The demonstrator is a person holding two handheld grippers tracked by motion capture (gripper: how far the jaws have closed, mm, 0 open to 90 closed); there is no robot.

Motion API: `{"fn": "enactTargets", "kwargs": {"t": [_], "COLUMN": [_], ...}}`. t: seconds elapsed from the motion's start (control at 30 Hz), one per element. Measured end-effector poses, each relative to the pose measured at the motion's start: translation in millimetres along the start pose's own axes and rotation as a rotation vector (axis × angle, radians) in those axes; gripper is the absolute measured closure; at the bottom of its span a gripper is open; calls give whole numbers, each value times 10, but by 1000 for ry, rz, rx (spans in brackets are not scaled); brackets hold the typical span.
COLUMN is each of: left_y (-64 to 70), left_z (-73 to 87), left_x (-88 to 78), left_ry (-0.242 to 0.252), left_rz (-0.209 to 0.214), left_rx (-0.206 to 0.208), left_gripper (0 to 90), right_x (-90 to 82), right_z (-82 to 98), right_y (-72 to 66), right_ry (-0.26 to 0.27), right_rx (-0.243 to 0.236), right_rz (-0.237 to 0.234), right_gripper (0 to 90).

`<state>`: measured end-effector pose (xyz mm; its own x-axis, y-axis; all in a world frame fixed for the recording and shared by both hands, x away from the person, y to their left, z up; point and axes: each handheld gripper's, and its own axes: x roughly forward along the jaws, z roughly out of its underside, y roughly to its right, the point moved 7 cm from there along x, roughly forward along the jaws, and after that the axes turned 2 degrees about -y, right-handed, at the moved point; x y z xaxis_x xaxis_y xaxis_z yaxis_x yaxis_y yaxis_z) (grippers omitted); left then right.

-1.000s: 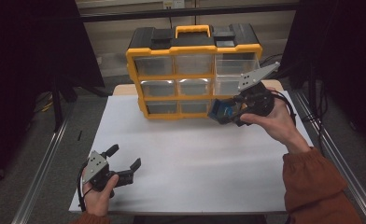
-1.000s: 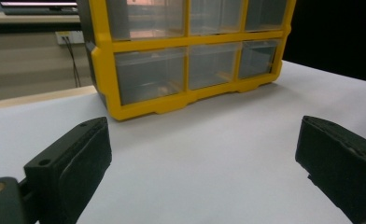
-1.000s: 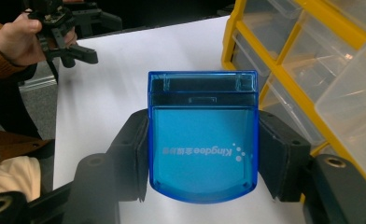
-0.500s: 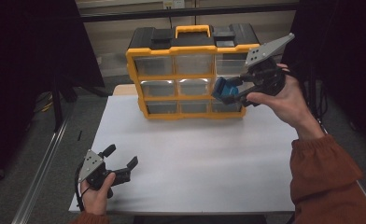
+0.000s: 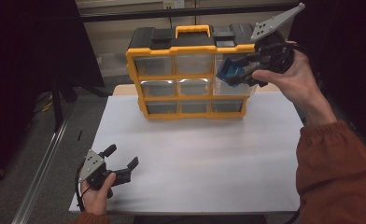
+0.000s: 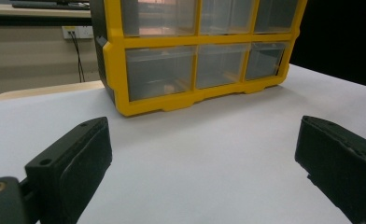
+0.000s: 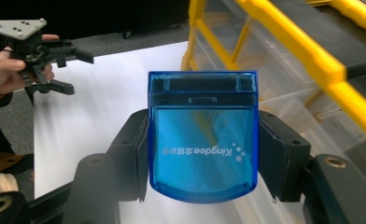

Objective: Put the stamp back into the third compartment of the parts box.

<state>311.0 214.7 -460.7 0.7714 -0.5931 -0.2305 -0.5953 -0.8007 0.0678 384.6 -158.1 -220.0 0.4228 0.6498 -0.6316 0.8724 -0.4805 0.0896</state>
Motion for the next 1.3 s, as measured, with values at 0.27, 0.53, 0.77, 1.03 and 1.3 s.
{"fn": "enactTargets", "kwargs": {"t": [0.27,0.53,0.77,1.03,1.3], "left_y": [12,13,19,8,12], "left_z": [-3,-3,-6,-7,-7], "left_x": [9,3,5,-5,-2], "left_ry": [-4,-7,-4,-9,-5], "left_rz": [8,4,7,4,6], "left_rx": [18,20,18,26,15], "left_gripper": [39,39,39,39,35], "right_x": [-97,-70,21,124,203], "right_z": [-49,2,-32,-49,-34], "right_y": [218,440,592,715,718], "right_ry": [-37,-90,-149,-236,-307], "right_rx": [36,88,98,139,132], "right_rz": [27,55,55,72,81], "right_gripper": [422,422,423,422,422]}}
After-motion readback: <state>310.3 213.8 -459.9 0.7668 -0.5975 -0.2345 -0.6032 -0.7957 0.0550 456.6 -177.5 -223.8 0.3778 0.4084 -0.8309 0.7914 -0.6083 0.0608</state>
